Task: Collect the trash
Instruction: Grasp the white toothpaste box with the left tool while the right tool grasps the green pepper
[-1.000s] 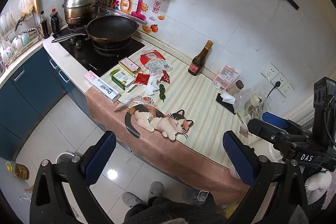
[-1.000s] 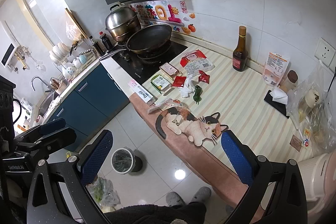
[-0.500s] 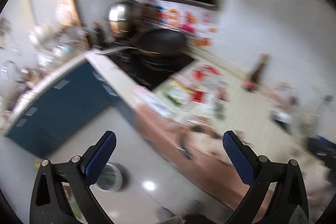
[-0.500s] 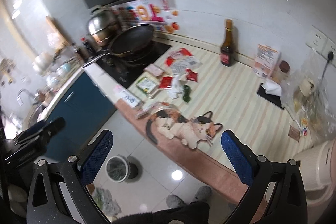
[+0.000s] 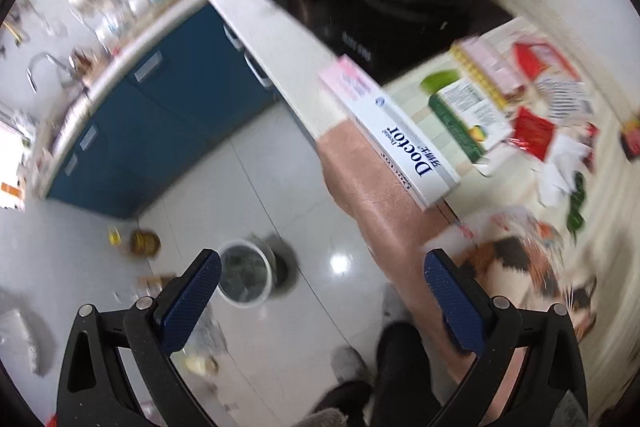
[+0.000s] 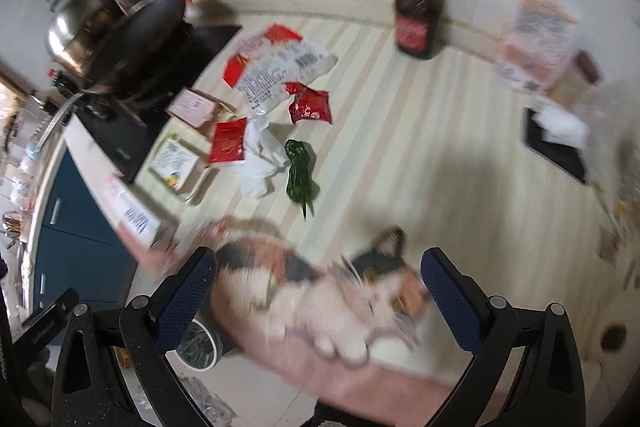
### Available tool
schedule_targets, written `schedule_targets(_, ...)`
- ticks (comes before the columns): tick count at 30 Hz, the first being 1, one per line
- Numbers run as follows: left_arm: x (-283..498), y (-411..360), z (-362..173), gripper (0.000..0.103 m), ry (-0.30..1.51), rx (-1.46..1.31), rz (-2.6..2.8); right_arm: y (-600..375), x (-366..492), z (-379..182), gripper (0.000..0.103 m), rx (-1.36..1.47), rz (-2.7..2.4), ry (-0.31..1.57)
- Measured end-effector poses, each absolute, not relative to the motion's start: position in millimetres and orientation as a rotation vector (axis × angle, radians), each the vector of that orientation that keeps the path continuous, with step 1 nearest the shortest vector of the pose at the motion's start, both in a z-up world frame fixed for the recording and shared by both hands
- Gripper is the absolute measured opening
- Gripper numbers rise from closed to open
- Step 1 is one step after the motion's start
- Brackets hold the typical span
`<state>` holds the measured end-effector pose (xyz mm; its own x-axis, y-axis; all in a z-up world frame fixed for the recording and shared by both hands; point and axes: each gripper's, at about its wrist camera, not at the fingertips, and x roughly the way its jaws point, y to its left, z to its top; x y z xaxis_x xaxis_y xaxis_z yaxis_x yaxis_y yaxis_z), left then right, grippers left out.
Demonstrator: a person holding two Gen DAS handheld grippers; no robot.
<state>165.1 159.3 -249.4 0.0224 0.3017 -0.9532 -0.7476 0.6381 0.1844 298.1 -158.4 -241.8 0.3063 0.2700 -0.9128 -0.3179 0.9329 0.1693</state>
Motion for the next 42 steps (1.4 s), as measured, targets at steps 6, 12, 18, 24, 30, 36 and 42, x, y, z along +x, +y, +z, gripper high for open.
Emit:
schedule_targets(6,212,211,-321,0.103,1.405,-0.819,0.784,-113,374,-303,0.085,-0.093,0.408,1.309)
schedule_targets(12,231,235,-367,0.083,1.436,-1.016,0.788,-86,415,-348,0.072,-0.173,0.428,1.391)
schedule_targets(18,236,231,-364,0.047,1.454,-0.89,0.824,-60,416,-377,0.036,-0.304,0.472,1.402)
schedule_targets(24,233,218,-368,0.045,1.471,-0.72,0.815,-55,409,-388,0.018,-0.334,0.486,1.394)
schedule_targets(30,221,202,-348,0.042,1.433,-0.593,0.765,-73,400,-375,0.017,-0.239,0.459,1.366)
schedule_targets(36,187,206,-307,0.042,1.317,-0.537,0.747,-65,368,-331,0.017,-0.184,0.497,1.284)
schedule_targets(42,125,228,-249,0.042,1.175,-0.502,0.766,-36,312,-268,0.016,-0.159,0.588,1.181)
